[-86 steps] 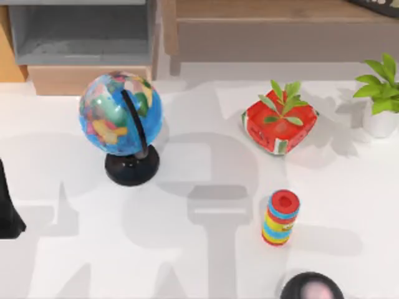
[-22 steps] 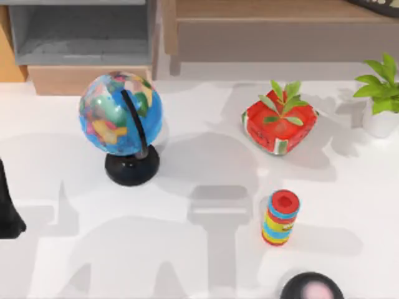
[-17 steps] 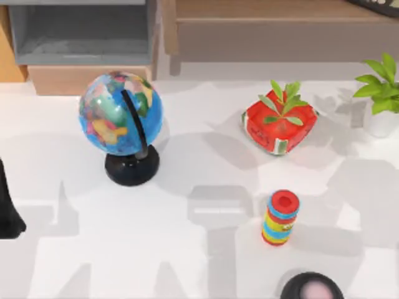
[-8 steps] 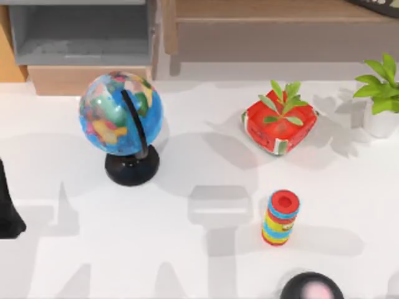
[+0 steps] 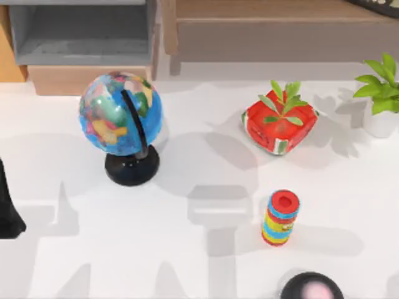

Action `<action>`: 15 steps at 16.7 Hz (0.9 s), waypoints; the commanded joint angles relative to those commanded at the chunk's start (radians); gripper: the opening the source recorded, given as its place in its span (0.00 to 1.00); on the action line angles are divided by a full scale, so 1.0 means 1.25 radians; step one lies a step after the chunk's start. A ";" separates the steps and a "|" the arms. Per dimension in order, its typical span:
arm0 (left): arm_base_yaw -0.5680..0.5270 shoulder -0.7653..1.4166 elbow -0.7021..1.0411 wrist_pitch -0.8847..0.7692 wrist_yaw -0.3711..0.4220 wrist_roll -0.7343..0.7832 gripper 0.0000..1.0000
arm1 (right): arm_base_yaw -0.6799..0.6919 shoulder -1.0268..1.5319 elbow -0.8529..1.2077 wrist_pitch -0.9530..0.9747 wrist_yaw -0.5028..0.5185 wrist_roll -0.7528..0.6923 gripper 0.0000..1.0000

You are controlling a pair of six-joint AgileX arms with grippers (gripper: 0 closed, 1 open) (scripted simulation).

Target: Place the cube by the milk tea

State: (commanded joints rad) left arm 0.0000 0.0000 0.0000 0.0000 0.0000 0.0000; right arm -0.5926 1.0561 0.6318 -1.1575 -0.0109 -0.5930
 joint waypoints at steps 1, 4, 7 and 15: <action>0.000 0.000 0.000 0.000 0.000 0.000 1.00 | 0.001 -0.001 0.000 0.000 -0.001 0.000 0.00; 0.000 0.000 0.000 0.000 0.000 0.000 1.00 | 0.007 -0.004 -0.002 0.002 -0.005 0.000 0.00; 0.000 0.000 0.000 0.000 0.000 0.000 1.00 | 0.015 -0.011 -0.002 0.006 -0.010 -0.001 0.00; 0.000 0.000 0.000 0.000 0.000 0.000 1.00 | 0.025 -0.026 0.003 0.030 -0.016 -0.003 0.00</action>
State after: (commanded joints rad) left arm 0.0000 0.0000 0.0000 0.0000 0.0000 0.0000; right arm -0.5619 1.0232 0.6357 -1.1196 -0.0306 -0.5971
